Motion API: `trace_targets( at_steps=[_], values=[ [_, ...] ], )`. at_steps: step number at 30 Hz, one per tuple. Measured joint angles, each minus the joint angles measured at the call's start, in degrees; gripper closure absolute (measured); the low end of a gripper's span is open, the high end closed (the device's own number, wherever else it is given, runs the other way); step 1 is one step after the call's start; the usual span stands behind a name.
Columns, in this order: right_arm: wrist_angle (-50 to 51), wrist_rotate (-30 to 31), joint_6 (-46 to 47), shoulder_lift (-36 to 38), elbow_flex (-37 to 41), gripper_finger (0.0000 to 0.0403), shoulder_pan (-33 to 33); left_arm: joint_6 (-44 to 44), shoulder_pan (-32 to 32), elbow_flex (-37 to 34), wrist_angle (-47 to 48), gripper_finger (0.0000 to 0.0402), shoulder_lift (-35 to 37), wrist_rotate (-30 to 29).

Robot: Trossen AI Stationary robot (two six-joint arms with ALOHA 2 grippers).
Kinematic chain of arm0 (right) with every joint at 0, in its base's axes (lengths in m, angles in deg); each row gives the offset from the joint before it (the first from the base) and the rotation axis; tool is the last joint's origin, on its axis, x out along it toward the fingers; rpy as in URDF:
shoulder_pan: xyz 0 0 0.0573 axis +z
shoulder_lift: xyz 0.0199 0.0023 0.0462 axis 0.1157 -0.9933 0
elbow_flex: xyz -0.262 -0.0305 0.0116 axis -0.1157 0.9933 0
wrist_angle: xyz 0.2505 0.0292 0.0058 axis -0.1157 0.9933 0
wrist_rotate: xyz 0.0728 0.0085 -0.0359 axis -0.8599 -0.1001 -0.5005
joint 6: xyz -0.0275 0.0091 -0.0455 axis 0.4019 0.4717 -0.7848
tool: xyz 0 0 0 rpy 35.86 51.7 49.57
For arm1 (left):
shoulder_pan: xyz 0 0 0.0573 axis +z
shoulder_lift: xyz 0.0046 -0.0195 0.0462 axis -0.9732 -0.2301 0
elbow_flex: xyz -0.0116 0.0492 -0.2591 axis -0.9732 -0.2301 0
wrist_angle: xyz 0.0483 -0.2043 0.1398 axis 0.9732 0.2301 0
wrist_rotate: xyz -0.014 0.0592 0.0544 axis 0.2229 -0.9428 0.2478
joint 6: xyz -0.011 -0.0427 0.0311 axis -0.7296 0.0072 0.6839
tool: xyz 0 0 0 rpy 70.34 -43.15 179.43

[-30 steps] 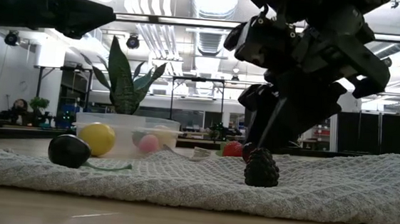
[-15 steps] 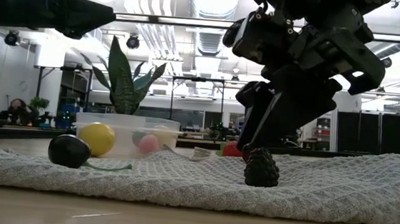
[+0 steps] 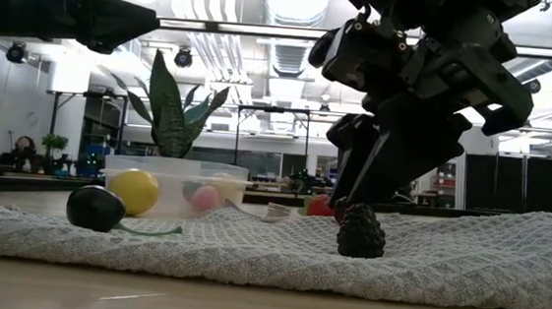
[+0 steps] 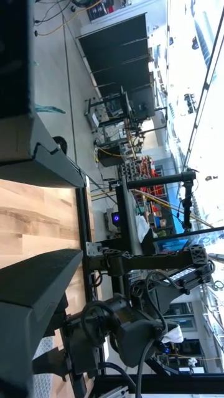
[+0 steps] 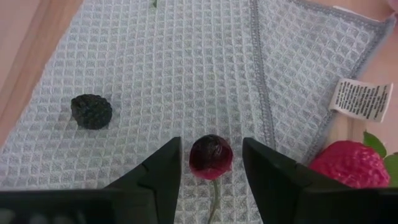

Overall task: Pick and placing Produce into tupperware
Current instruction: Put the red cherry into the container

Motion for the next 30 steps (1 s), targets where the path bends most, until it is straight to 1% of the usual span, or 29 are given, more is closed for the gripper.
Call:
trace_targets(
  at_steps=[12, 24, 30],
  values=[
    [-0.4, 0.0, 0.4, 0.0, 1.0, 0.0269, 0.0, 0.0, 0.0, 0.0, 0.0, 0.0245, 0.0, 0.0],
    [-1.0, 0.0, 1.5, 0.0, 1.0, 0.0288, 0.0, 0.0, 0.0, 0.0, 0.0, 0.0245, 0.0, 0.0],
    [-2.1, 0.0, 1.5, 0.0, 1.1, 0.0305, 0.0, 0.0, 0.0, 0.0, 0.0, 0.0245, 0.0, 0.0]
  ],
)
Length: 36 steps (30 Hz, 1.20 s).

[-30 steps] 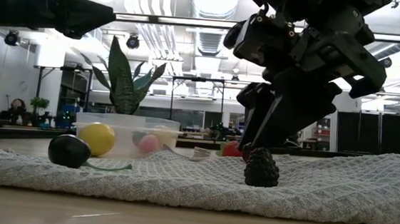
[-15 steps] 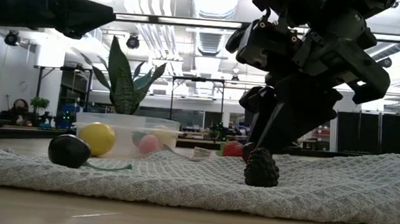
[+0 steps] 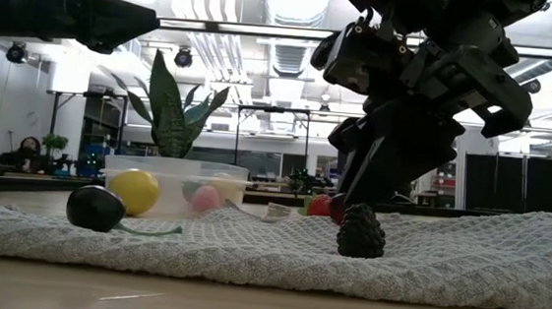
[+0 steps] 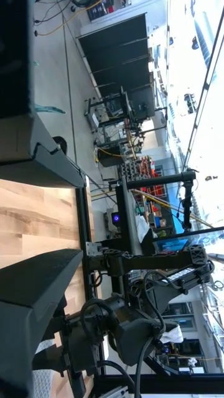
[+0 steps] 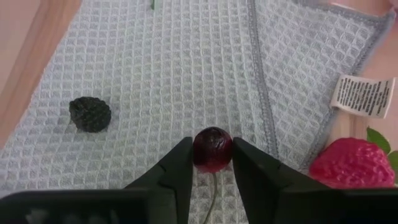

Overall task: Pick and placing Produce into tupperware
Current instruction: Put the red cherry into the container

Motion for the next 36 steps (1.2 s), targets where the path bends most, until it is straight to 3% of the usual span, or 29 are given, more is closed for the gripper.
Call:
trace_targets(
  at_steps=[11, 36],
  values=[
    [0.1, 0.0, 0.4, 0.0, 0.0, 0.0344, 0.0, 0.0, 0.0, 0.0, 0.0, 0.0245, 0.0, 0.0],
    [0.4, 0.0, -2.5, 0.2, -4.5, 0.0346, 0.0, -0.2, 0.0, 0.0, 0.0, 0.0245, 0.0, 0.0]
  ],
)
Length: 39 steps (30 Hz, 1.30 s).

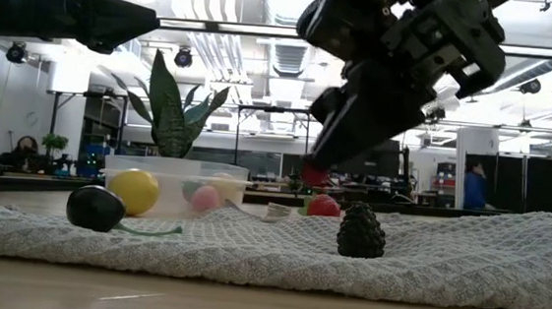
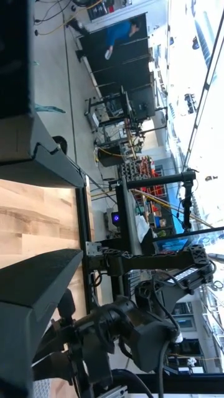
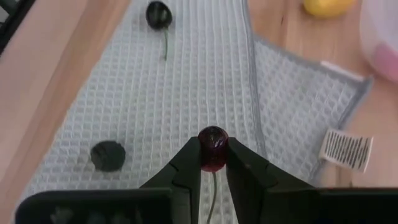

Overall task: Pick and placing Produce into tupperware
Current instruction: Put the red cherry into the container

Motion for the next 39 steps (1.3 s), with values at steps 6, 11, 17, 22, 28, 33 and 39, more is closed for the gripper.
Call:
trace_targets(
  at_steps=[6, 11, 17, 22, 28, 33, 39],
  values=[
    [0.0, 0.2, -6.6, 0.0, -2.6, 0.0347, -0.3, 0.0, 0.0, 0.0, 0.0, 0.0245, 0.0, 0.0],
    [-0.1, 1.7, -11.2, 0.0, -4.6, 0.0347, -1.6, 0.0, 0.0, 0.0, 0.0, 0.0245, 0.0, 0.0],
    [-0.2, 2.2, -15.8, 0.0, -6.9, 0.0347, -4.1, 0.0, 0.0, 0.0, 0.0, 0.0245, 0.0, 0.0],
    [-0.5, 2.2, -19.5, 0.0, -8.3, 0.0347, -6.5, 0.0, 0.0, 0.0, 0.0, 0.0245, 0.0, 0.0],
    [-2.1, 1.2, -24.8, 0.0, -9.8, 0.0347, -9.4, 0.0, 0.0, 0.0, 0.0, 0.0245, 0.0, 0.0],
    [-4.8, 0.9, -28.8, 0.0, -10.6, 0.0347, -11.3, 0.0, 0.0, 0.0, 0.0, 0.0245, 0.0, 0.0],
    [-5.2, -0.7, -30.7, 0.0, -12.1, 0.0347, -14.0, 0.0, 0.0, 0.0, 0.0, 0.0245, 0.0, 0.0]
  ],
)
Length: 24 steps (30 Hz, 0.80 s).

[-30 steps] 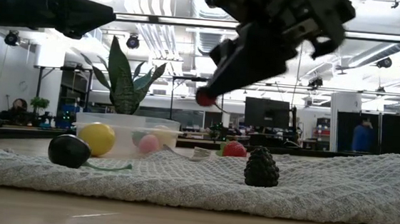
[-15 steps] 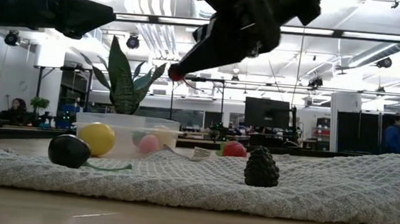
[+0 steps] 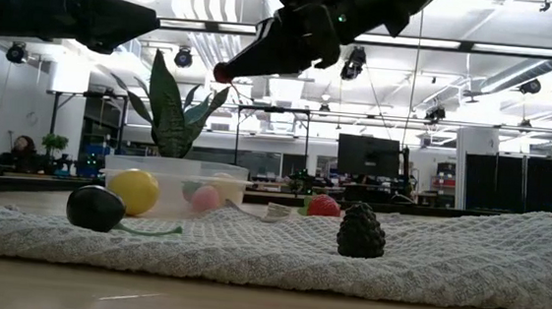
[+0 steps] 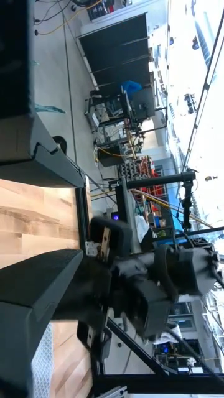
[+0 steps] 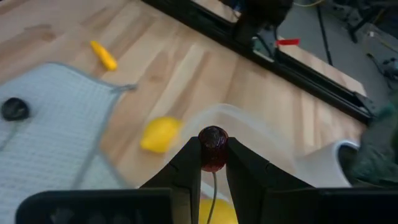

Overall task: Pick and placing Produce into tupperware
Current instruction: Put the red cherry into the container

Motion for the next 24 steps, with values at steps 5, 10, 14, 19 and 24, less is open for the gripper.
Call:
trace_targets(
  at_steps=[5, 10, 14, 19, 24],
  values=[
    [0.1, -0.6, -0.2, 0.0, -1.0, 0.0347, -2.4, 0.0, 0.0, 0.0, -0.1, 0.0245, 0.0, 0.0],
    [0.4, -1.4, -0.6, -1.6, -3.0, 0.0350, -4.4, 0.0, 0.0, 0.0, -0.9, 0.0245, 0.0, 0.0],
    [2.1, -2.8, -1.7, -4.7, -6.0, 0.0357, -5.5, 0.0, 0.0, 0.0, -1.0, 0.0245, 0.0, 0.0],
    [5.3, -3.0, -2.8, -9.3, -10.5, 0.0358, -6.6, 0.1, 0.0, 0.0, -1.0, 0.0245, 0.0, 0.0],
    [10.6, -3.0, -3.2, -14.2, -15.6, 0.0358, -8.0, 0.2, 0.0, 0.0, -1.0, 0.0245, -0.2, 0.0]
  ],
)
